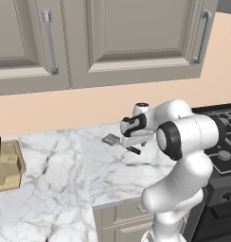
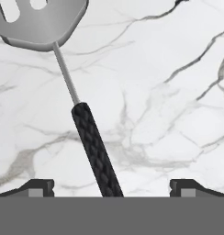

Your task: Put the tomato and onion in the pot. Retrieve the spatula and lightly stir the vegetables in the pot.

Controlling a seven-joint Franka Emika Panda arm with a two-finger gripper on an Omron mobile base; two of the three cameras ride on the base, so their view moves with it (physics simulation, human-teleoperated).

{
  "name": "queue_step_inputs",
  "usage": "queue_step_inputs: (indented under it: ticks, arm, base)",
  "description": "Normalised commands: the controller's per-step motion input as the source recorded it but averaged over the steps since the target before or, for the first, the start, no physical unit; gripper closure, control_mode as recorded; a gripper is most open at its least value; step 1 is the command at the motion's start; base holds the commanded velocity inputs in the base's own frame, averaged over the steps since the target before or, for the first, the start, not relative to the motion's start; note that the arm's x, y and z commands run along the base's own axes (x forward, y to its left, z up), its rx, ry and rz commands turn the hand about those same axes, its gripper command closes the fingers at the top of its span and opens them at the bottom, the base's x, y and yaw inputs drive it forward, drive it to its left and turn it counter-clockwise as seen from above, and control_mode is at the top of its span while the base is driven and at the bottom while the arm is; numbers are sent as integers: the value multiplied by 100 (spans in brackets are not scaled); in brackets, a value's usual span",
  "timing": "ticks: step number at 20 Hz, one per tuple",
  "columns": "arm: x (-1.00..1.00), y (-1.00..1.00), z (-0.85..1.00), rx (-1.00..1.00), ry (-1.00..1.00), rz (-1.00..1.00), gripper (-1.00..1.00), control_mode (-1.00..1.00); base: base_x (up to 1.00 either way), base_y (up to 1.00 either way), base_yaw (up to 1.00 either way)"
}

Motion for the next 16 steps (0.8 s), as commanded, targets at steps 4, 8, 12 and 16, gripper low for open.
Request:
queue_step_inputs:
  ticks: [4, 8, 12, 16]
  arm:
    - [-2, 0, -15, 0, 2, 0, -100, -100]
    - [-7, 0, -2, 0, 0, 0, -100, -100]
    - [-1, 5, -6, 0, 0, 0, -100, -100]
    - [-3, 3, -26, 0, 0, 0, -100, -100]
  base:
    - [0, 0, 0]
    - [0, 0, 0]
    - [0, 0, 0]
    - [0, 0, 0]
